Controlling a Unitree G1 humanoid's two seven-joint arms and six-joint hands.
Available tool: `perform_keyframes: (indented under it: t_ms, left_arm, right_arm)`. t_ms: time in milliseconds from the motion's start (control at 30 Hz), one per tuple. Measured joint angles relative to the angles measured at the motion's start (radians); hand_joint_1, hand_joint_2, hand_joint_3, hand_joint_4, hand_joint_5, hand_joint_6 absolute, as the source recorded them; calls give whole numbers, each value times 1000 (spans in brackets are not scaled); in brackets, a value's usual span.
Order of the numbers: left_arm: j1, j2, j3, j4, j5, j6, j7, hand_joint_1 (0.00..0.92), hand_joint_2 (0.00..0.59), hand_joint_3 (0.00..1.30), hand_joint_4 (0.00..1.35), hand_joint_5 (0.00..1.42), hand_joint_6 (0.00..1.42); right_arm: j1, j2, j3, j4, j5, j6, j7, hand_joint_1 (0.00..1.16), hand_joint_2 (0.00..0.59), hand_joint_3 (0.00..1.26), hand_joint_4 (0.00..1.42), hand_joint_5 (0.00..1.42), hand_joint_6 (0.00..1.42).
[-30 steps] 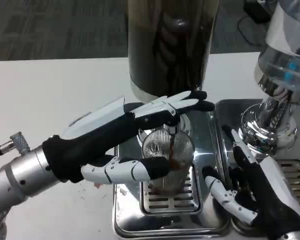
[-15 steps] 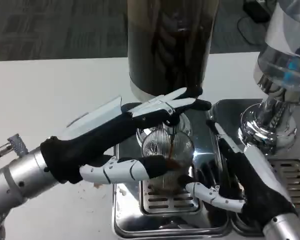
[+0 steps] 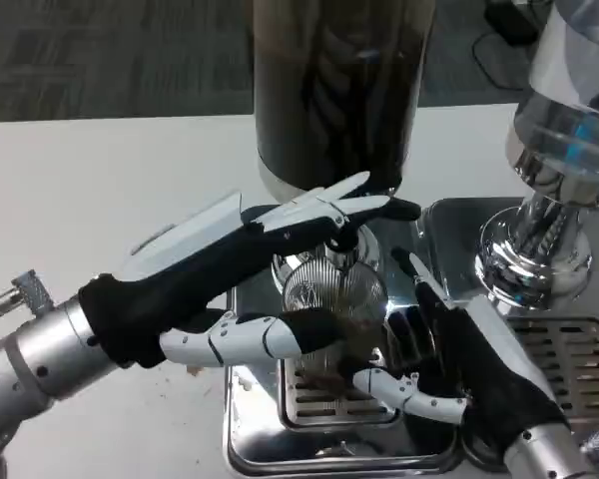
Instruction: Grasp the cup under the faucet to collect the drink, then remove the cup.
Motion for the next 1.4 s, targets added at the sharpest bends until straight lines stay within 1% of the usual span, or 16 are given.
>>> perform_keyframes:
  t_ms: [200,433,533,633,700,733,833,867,967,1067,1133,1200,1267,1400]
  left_arm:
    - [5,16,7,-14,0,12,0,0,201,154,0,105,0]
    - [18,20,21,-31,0,25,1,0,204,158,0,105,0]
    - [35,20,28,-46,4,31,13,0,205,162,0,89,0]
    - [51,18,42,-50,14,31,42,0,212,128,0,32,0]
    - [67,14,62,-57,42,29,71,0,211,97,0,9,0]
    - [76,9,70,-59,48,26,84,0,215,56,0,2,0]
    - [104,-15,110,-68,84,14,139,0,216,29,0,0,0]
    - [109,-18,119,-70,88,14,151,0,217,27,0,0,0]
    - [147,-44,179,-79,117,2,228,0,215,26,0,0,0]
    - [176,-61,212,-82,126,0,269,0,215,27,0,0,0]
    - [203,-81,250,-84,137,-1,320,0,215,52,0,0,0]
    - [220,-92,277,-84,142,-3,352,0,214,57,0,0,0]
    - [250,-100,307,-83,154,-3,379,0,212,59,0,0,0]
    - [311,-100,353,-75,160,16,408,0,212,57,0,0,0]
  right_arm:
    - [-18,16,12,29,1,-1,-13,660,156,0,0,0,2]
    - [-31,26,19,50,11,-10,-22,663,156,0,0,0,4]
    - [-34,26,19,58,19,-21,-20,664,156,0,0,0,4]
    - [-40,24,19,71,31,-32,-19,664,156,0,0,0,4]
    - [-42,21,19,74,33,-34,-18,664,156,0,0,0,4]
    - [-43,21,19,74,33,-34,-18,664,156,0,0,0,6]
    - [-44,21,18,74,34,-34,-18,661,156,0,0,0,11]
    - [-44,20,18,75,35,-34,-18,659,156,0,0,0,12]
    - [-44,21,16,75,48,-35,-18,654,158,0,0,0,15]
    - [-43,21,15,74,57,-36,-17,650,159,0,0,0,17]
    - [-43,21,15,74,66,-36,-14,651,157,0,0,0,18]
    - [-43,21,16,74,71,-36,-11,651,155,0,0,0,18]
    - [-44,20,18,74,73,-36,-6,653,155,0,0,0,15]
    - [-46,16,24,74,73,-36,10,657,155,0,0,0,11]
